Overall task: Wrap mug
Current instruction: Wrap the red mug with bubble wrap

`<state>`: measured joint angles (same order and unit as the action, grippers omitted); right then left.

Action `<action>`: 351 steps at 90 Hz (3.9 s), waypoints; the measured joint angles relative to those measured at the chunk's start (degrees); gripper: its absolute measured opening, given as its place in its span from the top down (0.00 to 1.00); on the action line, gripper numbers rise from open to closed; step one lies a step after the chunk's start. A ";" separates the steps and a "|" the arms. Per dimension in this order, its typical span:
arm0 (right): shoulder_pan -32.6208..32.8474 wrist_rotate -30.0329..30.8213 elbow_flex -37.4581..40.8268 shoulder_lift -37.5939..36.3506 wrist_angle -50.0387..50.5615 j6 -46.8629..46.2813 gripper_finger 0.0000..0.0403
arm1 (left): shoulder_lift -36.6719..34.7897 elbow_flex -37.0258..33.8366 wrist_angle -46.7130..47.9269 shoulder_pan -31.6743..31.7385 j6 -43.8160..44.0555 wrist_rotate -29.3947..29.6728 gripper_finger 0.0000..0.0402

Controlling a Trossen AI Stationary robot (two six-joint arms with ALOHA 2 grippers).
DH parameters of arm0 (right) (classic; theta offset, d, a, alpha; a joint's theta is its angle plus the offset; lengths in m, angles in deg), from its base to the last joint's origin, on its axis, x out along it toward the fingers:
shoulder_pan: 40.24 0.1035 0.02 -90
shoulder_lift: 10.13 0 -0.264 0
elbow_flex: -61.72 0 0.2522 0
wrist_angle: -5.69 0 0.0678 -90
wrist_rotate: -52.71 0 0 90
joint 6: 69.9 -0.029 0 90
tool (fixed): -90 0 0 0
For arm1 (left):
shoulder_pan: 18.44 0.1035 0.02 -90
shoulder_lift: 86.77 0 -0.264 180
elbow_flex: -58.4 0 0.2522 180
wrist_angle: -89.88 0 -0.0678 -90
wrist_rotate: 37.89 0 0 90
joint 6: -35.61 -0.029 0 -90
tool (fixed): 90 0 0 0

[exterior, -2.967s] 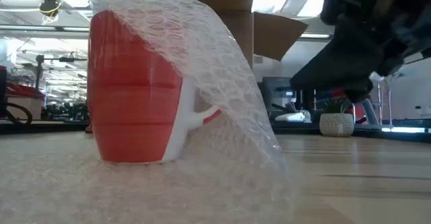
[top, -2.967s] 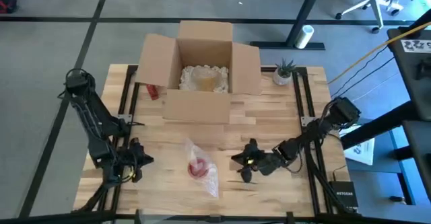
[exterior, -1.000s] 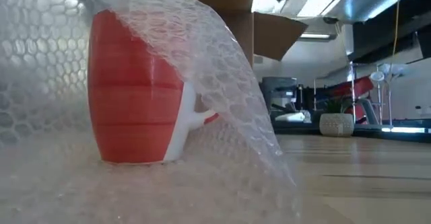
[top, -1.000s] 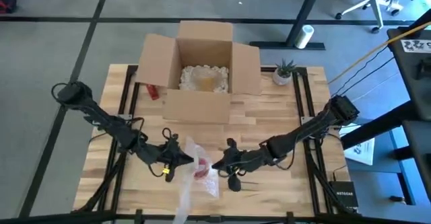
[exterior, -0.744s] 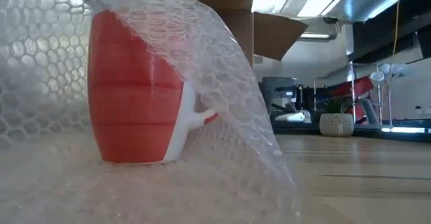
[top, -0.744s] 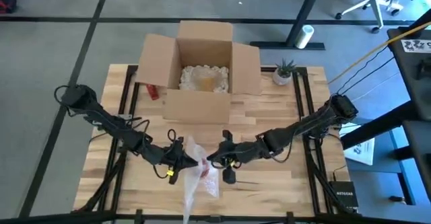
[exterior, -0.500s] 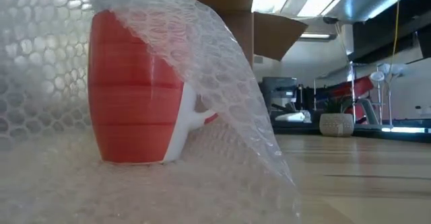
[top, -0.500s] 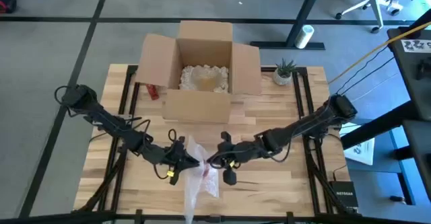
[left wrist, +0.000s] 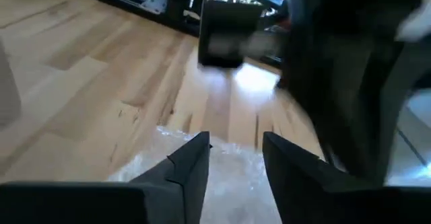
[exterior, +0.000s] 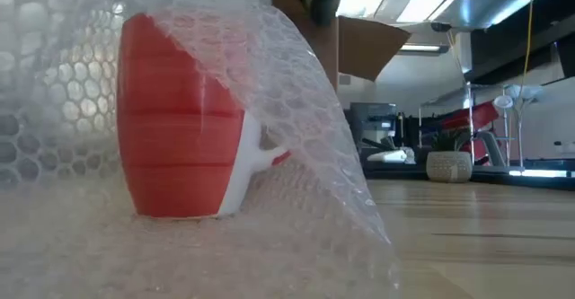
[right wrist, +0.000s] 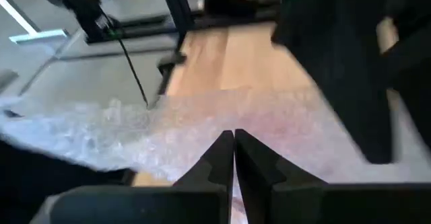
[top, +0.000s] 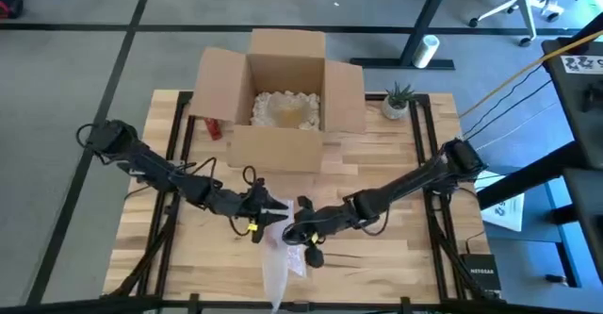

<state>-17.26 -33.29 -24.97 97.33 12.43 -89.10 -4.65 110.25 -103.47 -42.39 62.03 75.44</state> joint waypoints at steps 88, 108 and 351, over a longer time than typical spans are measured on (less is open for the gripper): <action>-5.87 -18.08 -50.48 30.64 55.74 -1.79 1.00 | -19.35 -7.00 41.09 -19.47 30.81 14.40 0.68; -5.75 -18.03 -51.69 31.21 55.30 -1.95 1.00 | -7.80 -12.80 19.01 -21.96 35.08 14.61 0.68; -5.75 -17.66 -61.98 33.41 56.91 -1.10 1.00 | 11.75 -8.77 0.86 -25.81 34.85 13.55 0.68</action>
<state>-23.00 -50.95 -86.95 130.74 69.33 -90.20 7.10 101.48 -102.62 -68.20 96.88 88.99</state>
